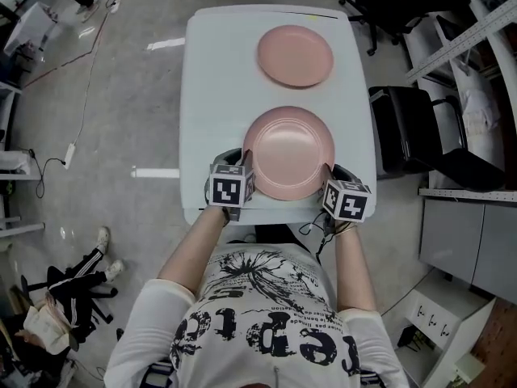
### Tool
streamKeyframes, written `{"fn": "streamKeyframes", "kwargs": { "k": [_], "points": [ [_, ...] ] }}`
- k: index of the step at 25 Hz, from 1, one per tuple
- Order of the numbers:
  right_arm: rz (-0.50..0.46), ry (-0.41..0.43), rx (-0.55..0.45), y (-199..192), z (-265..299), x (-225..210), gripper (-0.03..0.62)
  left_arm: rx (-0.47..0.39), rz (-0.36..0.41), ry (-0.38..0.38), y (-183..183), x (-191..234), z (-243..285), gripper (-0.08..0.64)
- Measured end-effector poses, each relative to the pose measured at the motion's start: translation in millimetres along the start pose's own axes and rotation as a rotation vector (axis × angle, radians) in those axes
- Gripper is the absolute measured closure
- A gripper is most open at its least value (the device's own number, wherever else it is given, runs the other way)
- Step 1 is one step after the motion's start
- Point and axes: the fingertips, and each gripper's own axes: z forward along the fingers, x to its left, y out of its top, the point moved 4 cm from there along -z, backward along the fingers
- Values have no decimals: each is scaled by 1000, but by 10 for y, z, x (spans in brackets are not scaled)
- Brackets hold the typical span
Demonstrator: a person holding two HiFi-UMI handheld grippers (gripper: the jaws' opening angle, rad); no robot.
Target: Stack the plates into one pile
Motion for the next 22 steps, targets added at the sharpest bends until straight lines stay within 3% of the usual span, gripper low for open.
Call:
{"fn": "streamKeyframes", "kwargs": {
  "k": [3, 18, 22],
  "points": [
    [-12, -31, 15, -87, -4, -51, 512, 21, 47, 10, -66, -78, 47, 492],
    [-37, -60, 27, -176, 151, -122, 505, -5, 90, 86, -105, -122, 134, 491],
    [-86, -80, 31, -169, 193, -97, 491, 1, 185, 169, -112, -80, 131, 470]
  ]
}}
